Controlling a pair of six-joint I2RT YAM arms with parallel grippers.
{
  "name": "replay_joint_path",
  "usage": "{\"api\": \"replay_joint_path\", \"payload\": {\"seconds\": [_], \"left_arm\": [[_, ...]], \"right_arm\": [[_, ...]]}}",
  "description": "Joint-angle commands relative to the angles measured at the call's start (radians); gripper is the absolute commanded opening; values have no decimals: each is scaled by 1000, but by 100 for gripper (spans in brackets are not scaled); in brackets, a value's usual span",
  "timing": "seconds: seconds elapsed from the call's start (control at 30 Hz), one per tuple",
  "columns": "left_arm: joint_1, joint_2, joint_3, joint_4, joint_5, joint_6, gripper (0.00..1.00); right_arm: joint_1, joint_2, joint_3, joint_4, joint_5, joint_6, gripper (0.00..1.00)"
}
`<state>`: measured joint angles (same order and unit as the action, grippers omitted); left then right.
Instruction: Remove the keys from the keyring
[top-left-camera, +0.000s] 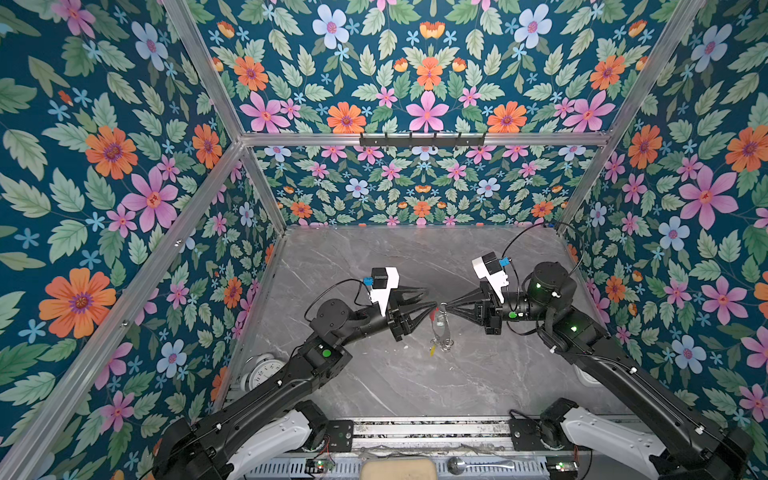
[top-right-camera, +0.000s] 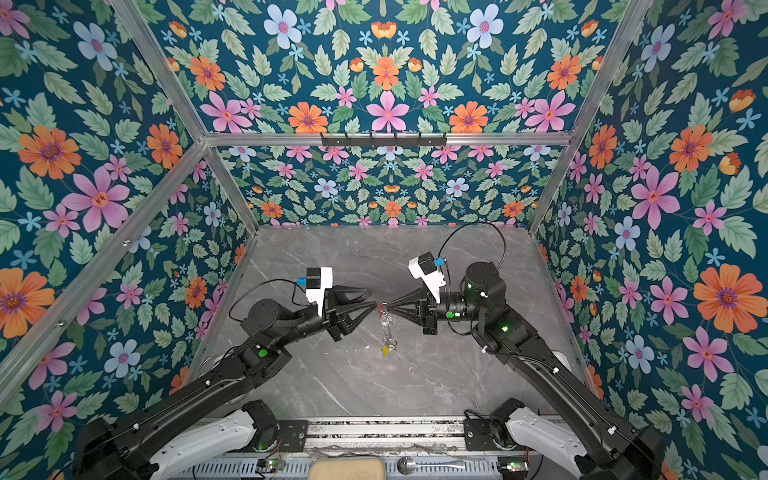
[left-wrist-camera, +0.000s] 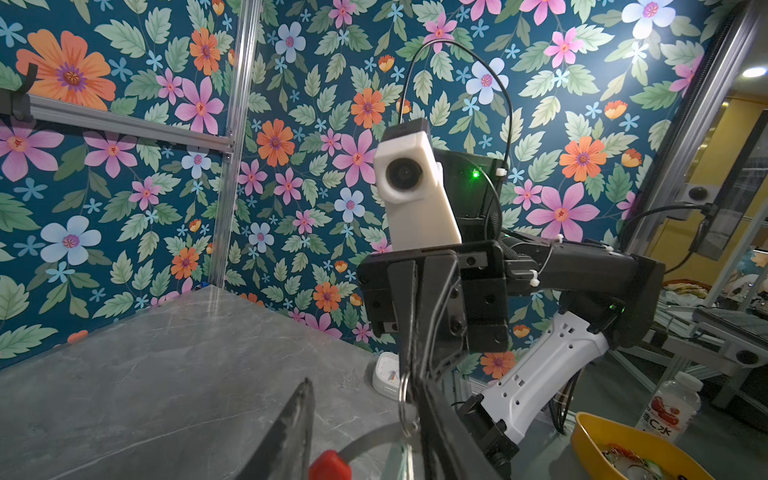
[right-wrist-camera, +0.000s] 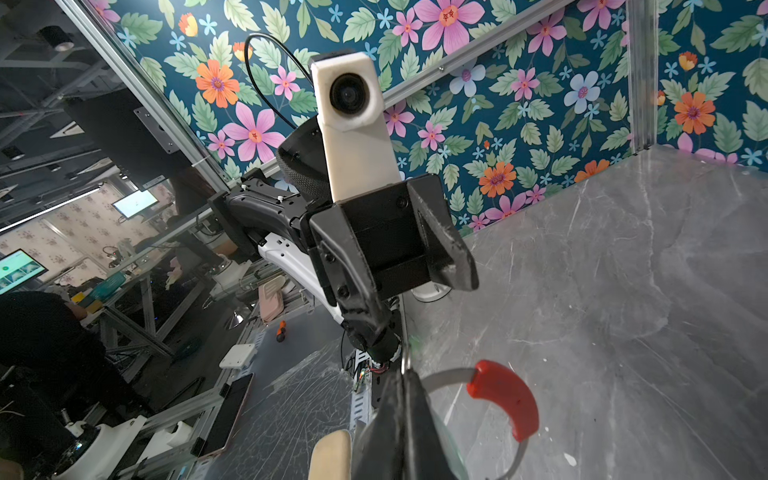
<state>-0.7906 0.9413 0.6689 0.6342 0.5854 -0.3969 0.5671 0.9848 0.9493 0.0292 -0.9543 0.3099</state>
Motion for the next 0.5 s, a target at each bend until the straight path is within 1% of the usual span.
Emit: {"api": "replay_joint_path", "payload": {"seconds": [0.0, 0.23, 0.3, 0.47], "left_arm": [[12, 14, 13, -8, 61, -36, 44], [44, 74, 29, 69, 210, -128, 43], [45, 87, 32, 91, 246, -144, 41], [44, 114, 38, 126, 296, -177, 36]], "right_arm": [[0, -6, 13, -31, 10, -39, 0], [0, -8, 47, -107, 8, -93, 0], [0, -6, 53, -122, 9, -105, 0], [0, 7, 81, -173, 9, -145, 0]]}}
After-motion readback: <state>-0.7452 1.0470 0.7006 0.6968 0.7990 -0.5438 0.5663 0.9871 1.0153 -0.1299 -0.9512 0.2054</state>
